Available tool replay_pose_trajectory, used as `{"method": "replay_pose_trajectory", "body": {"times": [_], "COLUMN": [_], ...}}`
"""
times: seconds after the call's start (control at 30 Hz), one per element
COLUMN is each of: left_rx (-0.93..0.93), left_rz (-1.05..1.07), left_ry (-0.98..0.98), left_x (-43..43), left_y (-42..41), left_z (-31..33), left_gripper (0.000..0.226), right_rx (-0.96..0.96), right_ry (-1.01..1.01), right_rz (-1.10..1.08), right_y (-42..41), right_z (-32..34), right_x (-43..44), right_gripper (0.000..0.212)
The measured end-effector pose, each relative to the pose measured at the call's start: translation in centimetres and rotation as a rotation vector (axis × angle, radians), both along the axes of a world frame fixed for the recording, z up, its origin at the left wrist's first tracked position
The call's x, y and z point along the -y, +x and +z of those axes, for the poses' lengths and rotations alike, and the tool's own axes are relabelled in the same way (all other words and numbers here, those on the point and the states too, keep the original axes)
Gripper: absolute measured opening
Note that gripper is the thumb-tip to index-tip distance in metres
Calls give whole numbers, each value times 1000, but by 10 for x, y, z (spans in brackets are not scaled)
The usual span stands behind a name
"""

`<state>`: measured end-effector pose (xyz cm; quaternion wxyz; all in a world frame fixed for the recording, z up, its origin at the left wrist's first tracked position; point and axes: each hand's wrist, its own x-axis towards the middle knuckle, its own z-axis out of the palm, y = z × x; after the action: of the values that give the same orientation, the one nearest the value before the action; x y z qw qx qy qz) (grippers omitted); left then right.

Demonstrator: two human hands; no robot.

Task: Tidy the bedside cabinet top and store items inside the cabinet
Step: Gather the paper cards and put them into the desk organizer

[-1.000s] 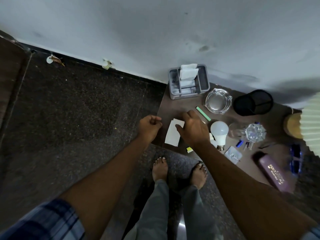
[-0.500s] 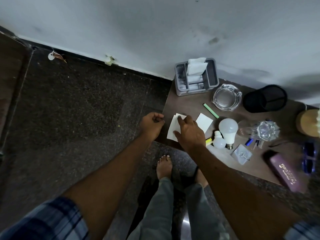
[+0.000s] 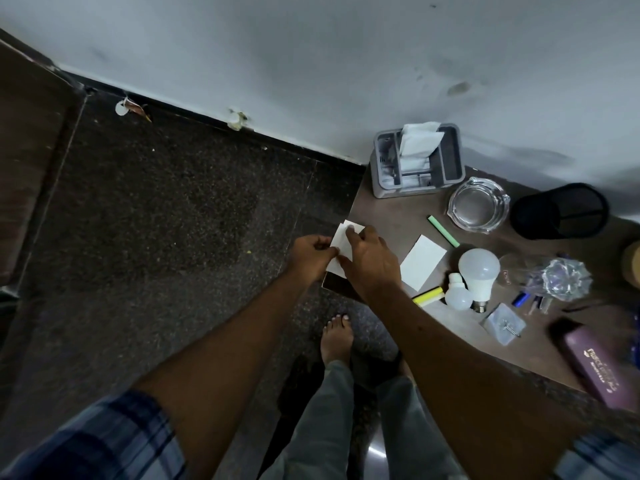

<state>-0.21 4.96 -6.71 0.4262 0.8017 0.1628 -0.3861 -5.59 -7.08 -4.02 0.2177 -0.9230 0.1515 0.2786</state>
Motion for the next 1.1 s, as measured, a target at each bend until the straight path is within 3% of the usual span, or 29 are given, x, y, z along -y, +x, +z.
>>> {"method": "replay_pose_trajectory", "body": {"times": [0.43, 0.6, 0.77, 0.83, 0.93, 1.1], "left_rx": [103, 90, 94, 89, 111, 216], "left_rz": [-19, 21, 53, 56, 52, 79], "left_ry": [43, -58, -140, -179, -239, -366], "left_x": [2, 1, 11, 19, 36, 69], "left_y": [1, 3, -4, -7, -12, -11], "left_z": [-2, 12, 27, 31, 41, 65], "left_gripper": [6, 21, 6, 12, 22, 20], "right_rx": [99, 231, 181, 183, 209, 315], "right_ry": [41, 228, 541, 685, 760, 739], "right_rz": [-51, -359, -590, -689, -692, -626], "right_y": [1, -4, -4, -5, -2, 2], "right_z": [-4, 5, 19, 24, 41, 66], "right_x": [2, 19, 51, 63, 82, 117], "right_gripper": [57, 49, 62, 66, 62, 47]}}
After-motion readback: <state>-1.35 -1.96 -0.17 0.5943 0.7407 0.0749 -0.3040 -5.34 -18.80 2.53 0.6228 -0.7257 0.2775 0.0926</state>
